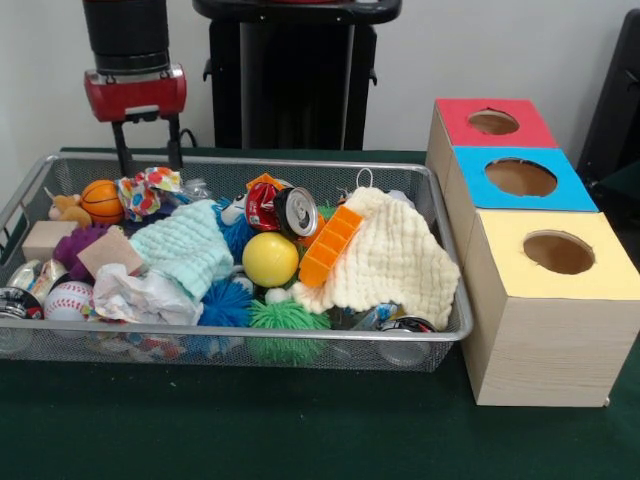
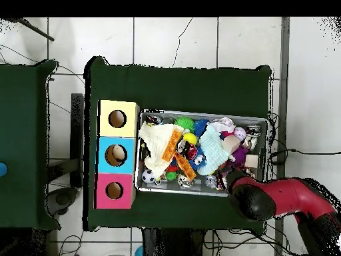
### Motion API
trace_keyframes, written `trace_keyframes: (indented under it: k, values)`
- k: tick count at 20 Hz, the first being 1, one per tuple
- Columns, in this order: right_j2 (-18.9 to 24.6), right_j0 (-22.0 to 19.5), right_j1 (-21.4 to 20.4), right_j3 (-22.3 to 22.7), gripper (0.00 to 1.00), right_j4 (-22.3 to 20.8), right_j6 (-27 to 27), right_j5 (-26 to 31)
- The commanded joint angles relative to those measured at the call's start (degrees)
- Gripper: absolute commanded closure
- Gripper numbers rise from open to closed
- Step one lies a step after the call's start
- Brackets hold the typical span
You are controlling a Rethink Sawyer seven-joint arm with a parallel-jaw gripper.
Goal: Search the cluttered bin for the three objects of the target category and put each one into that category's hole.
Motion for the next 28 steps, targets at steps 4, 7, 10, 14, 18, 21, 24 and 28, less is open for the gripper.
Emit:
trace_keyframes:
  k: [4,7,10,14,18,21,24,28]
  values:
    - [-3.87,3.31,0.89,3.53,0.0,-7.97,-1.65,-5.2]
    - [-4.32,2.91,3.19,2.42,0.0,-8.67,-2.77,-5.55]
    - [-3.63,1.23,5.56,1.41,0.0,-8.32,-5.62,-5.1]
    - [-2.41,-0.83,7.05,0.88,0.0,-7.82,-8.76,-4.07]
    - [-0.17,-3.73,7.88,1.28,0.0,-5.68,-12.62,-1.9]
    - [1.61,-6.17,7.93,2.23,0.0,-4.99,-14.81,-1.63]
    - [3.4,-8.62,5.7,4.78,0.0,-3.99,-15.45,-1.49]
    - [4.96,-10.67,3.22,7.64,0.0,-3.77,-15.0,-1.64]
